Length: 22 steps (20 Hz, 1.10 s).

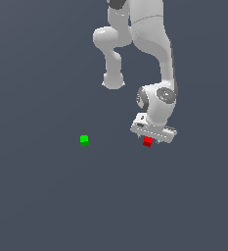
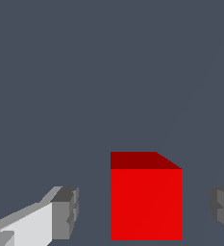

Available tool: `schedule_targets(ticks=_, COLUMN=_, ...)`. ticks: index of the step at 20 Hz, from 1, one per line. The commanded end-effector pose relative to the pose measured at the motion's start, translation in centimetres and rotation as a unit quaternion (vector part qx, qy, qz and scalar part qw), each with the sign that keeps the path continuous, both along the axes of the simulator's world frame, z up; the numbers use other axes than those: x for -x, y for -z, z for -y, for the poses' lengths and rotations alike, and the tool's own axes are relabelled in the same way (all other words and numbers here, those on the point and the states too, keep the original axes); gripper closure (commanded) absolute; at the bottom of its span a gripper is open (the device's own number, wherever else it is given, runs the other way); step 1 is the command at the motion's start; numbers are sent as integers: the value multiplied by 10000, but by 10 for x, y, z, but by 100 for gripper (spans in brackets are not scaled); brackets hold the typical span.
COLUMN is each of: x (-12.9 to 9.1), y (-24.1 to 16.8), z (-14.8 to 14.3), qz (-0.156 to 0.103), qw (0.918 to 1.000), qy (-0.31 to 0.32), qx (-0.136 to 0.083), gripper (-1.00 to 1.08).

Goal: Stack the red cube on top of the green cube.

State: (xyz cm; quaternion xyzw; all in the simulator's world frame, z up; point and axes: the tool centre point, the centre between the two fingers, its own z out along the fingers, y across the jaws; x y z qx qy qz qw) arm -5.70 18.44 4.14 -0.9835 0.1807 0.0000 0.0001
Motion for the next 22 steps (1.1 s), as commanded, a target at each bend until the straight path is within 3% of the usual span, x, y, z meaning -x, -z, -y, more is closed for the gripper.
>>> schedule_targets(ticks=1, x=0, y=12, z=0, qz=-1, qw=10000, qy=2, qx=1, gripper=-92)
schedule_targets(ticks=7, x=-1, y=21, z=0, qz=0, qw=10000, qy=7, qx=1, gripper=-92)
schedule_targets(ticks=8, x=-1, y=21, z=0, qz=0, qw=10000, qy=7, qx=1, gripper=108)
schedule_targets(ticks=22, x=-1, y=16, z=0, qz=0, qw=10000, qy=5, qx=0, gripper=108)
